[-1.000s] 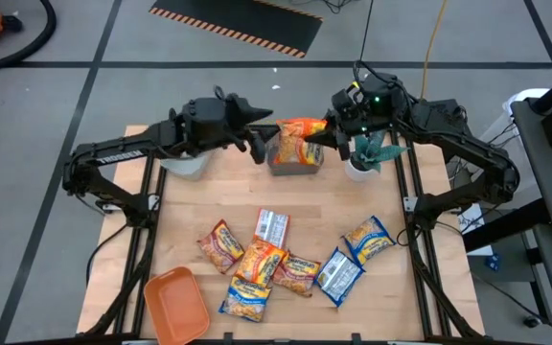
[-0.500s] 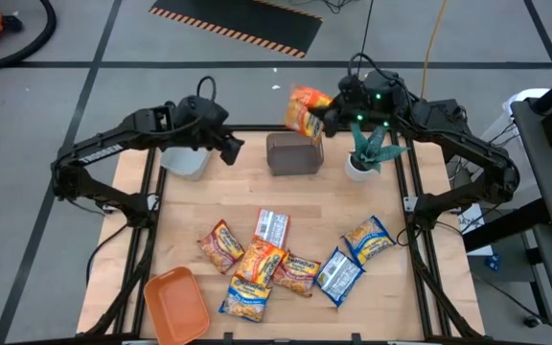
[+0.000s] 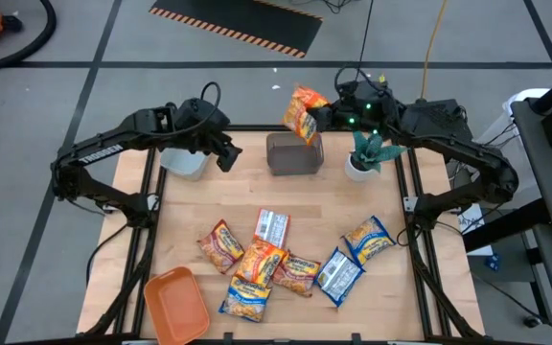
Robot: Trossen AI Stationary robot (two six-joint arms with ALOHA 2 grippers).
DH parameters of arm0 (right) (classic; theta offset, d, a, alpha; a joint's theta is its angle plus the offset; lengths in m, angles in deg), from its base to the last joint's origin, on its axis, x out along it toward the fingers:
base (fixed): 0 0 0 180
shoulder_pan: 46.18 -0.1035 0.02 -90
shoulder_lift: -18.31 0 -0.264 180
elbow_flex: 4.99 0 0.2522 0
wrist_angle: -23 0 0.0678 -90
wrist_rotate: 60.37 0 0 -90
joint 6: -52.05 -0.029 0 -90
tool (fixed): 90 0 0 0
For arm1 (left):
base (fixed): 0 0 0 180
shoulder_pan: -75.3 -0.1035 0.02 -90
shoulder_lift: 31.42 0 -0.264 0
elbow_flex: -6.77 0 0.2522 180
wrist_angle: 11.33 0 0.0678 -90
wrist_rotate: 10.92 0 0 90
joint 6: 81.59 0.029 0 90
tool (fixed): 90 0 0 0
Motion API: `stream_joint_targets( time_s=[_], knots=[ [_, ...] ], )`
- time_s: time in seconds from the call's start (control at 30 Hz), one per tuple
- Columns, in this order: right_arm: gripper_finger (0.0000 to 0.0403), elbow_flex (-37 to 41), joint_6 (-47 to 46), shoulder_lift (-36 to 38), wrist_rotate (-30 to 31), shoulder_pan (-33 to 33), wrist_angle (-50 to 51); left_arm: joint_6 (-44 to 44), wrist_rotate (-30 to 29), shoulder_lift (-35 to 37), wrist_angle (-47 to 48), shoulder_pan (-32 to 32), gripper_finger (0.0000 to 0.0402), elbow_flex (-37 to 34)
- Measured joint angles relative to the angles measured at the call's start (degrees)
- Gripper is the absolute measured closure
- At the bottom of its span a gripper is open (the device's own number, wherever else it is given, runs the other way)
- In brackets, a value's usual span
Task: Sort Maruchan noodles
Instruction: Put the top orange noodle pack into the black bin
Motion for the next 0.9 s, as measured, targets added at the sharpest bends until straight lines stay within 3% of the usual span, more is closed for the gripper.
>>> stream_joint_targets(
  time_s=[0.37,0.63,0.9],
  knots=[
    [0.0284,14.79,-4.3,0.0,8.71,0.92,-14.86,-2.24,-0.21,0.0,-2.68,4.25,0.0144,-0.66],
    [0.0283,27.12,-8.57,0.0,11.84,2.38,-26.75,-9.02,-1.34,0.79,-17.53,6.61,0.0144,-12.21],
    [0.0283,34.87,-2.5,0.0,13.24,2.44,-32.94,-12.29,-3.31,0.73,-24.41,7.69,0.0144,-19.24]
  ],
)
